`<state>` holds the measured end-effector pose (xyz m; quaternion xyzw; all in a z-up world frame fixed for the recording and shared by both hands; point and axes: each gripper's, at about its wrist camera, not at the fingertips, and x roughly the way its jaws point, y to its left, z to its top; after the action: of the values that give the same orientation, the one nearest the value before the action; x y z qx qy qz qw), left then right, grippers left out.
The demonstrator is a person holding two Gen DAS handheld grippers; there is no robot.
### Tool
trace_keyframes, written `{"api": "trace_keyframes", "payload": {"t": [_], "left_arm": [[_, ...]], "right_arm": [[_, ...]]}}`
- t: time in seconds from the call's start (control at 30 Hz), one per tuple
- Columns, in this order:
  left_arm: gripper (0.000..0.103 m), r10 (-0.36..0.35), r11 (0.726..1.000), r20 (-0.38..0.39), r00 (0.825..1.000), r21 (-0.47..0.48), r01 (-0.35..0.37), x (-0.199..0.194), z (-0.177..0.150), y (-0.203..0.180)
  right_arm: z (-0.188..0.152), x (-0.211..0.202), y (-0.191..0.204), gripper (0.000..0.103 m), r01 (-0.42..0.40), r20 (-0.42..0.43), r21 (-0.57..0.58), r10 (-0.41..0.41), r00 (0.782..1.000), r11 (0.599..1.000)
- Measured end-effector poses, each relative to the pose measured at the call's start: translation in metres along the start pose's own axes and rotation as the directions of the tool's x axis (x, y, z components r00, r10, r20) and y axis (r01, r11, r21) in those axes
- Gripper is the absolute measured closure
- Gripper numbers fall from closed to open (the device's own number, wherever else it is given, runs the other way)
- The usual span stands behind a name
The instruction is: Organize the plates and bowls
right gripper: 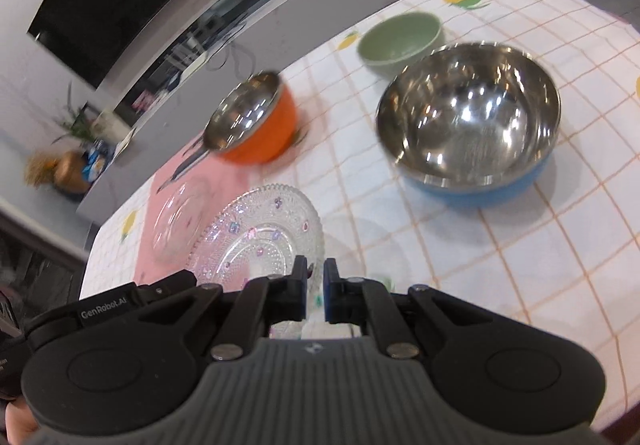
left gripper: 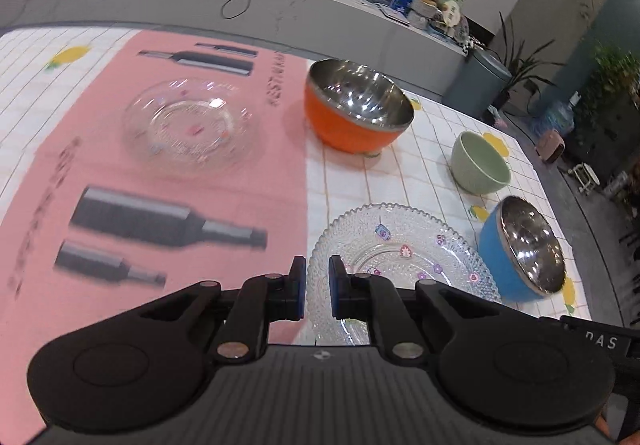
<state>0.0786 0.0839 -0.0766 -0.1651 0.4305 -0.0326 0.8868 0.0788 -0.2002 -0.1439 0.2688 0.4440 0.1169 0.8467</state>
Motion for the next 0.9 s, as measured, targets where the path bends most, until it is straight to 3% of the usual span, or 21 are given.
{"api": "trace_keyframes", "payload": {"t": [0.4,0.9], "left_arm": [[0.091,0.038,0.996,-0.037,0.999,-0.077,-0.041,-0.027,-0.054,0.010],[0.091,0.057,0.997,-0.057,0.997,-0.052,-0.060,-0.012,-0.067,0.008]], "right_arm": [[-0.033,-0.013,-0.011,0.098,-0.061,-0.124,-0.088,0.050,0.991,0.994],[-0.031,0.005,-0.013,0.097,-0.030,-0.128,-0.164,0.009,0.992,0.986]]}}
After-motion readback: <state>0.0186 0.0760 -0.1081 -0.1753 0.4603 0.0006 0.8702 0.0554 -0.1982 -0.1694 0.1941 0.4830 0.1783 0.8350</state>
